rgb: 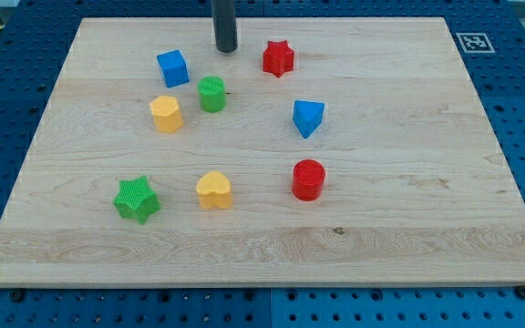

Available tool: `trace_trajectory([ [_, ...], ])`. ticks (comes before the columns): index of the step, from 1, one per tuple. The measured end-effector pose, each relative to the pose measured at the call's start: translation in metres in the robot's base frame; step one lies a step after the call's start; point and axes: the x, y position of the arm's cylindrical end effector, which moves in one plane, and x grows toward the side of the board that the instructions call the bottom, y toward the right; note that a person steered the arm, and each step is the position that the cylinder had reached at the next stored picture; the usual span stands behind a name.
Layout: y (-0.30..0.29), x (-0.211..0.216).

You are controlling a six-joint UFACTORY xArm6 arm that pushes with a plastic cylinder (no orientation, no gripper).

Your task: Move the red star towards center right

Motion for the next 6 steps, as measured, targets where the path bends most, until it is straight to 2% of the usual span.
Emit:
trace_trajectory([
  [2, 0.012, 0.021],
  [4, 0.066, 0.023],
  [6, 0.094, 0.054],
])
